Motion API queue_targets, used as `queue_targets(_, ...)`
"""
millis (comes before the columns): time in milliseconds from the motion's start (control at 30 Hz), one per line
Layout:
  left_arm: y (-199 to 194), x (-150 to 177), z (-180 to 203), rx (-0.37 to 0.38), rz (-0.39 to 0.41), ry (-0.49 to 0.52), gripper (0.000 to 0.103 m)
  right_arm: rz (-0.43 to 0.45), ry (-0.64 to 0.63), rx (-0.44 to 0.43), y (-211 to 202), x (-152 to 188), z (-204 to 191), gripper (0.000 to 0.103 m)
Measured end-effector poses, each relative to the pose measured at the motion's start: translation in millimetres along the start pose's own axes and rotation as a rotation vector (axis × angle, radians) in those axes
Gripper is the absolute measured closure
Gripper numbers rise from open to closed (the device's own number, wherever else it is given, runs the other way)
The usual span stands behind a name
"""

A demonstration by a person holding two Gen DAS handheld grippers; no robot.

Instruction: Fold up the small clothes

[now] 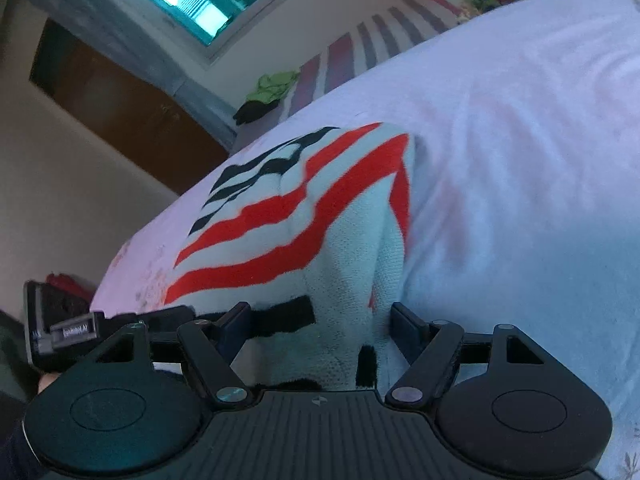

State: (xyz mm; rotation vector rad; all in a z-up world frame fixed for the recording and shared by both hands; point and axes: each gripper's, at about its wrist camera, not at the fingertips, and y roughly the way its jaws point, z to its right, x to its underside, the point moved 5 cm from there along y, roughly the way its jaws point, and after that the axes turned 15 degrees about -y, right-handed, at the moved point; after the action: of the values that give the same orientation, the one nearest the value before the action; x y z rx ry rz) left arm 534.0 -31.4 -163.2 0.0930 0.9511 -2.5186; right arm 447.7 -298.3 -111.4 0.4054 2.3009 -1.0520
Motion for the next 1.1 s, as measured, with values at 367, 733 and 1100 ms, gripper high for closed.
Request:
queue_targets(367, 7, 7, 17, -0.1, 0.042, 0.09, 0.031, 0.001, 0.006, 0.124, 11, -3, -13, 0.056)
queue_targets(733, -4, 22, 47, -0.169, 0.134, 0.283, 0.05, 0.012, -0.276, 0.361, 18, 1, -63, 0.067)
queue_targets(1100, -54, 21, 35, -0.124, 0.141, 0.294, 0.052, 0.077, -0.303, 0.391, 11, 3, -133, 0.068)
